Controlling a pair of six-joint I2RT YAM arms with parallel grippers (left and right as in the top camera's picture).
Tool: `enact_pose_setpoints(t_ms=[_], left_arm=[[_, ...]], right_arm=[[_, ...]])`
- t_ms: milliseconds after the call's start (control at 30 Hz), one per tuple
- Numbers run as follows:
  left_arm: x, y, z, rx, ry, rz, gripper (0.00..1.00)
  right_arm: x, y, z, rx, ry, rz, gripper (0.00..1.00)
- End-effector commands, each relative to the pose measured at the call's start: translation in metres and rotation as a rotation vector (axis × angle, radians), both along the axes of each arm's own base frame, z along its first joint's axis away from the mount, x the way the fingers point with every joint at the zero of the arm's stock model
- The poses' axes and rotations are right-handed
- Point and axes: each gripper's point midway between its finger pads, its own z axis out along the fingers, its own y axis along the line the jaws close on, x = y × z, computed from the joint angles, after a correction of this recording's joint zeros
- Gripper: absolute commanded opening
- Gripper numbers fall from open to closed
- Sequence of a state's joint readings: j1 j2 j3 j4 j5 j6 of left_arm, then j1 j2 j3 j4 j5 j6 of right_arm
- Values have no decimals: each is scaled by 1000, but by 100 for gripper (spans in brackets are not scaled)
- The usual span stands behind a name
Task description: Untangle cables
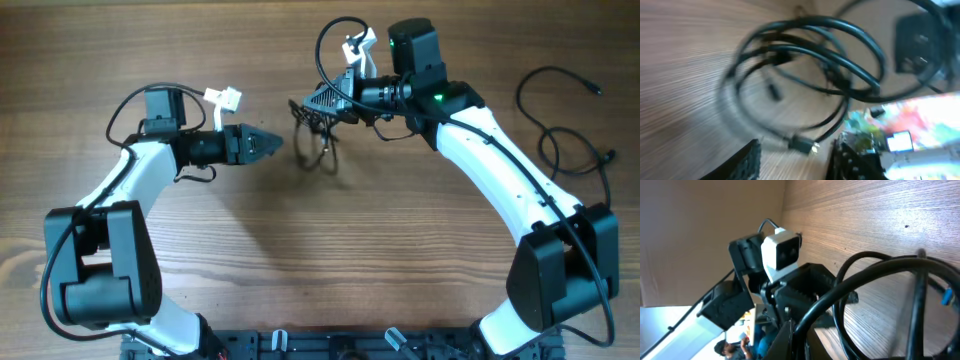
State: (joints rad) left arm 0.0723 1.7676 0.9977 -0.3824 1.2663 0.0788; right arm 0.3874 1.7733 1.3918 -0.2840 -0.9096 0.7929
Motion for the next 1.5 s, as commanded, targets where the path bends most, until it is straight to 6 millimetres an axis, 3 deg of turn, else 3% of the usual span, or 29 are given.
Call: enact_pose_setpoints(t_ms=[0,33,67,333,533,667,767,967,1133,1467], left_arm=[[-8,-7,14,-83,-93,-71,61],[-8,-7,13,-78,-96,-69,89],[-6,-6,11,-60,-104,-63,98],[5,-3,5,-27,-45,-12,100],[18,-1,13,-132,359,126,100],[27,0,20,-220,664,220,94],[33,0,26,-264,782,258,92],[49,1,43,-308,751,273,80],[59,6,38,-296,738,347,72],[49,-17,46,-323,851,281,59]], right_arm=[[-2,3,6,34,31,10,4],[-2,3,6,35,32,10,4],[-2,3,6,36,39,7,4],[-18,11,17,93,26,108,4],[-19,11,16,89,-8,124,4],[-25,18,16,83,-54,160,4],[-27,20,16,84,-55,166,4],[-27,20,16,84,-55,167,4],[-27,20,16,83,-59,168,4],[-27,20,15,79,-74,171,4]])
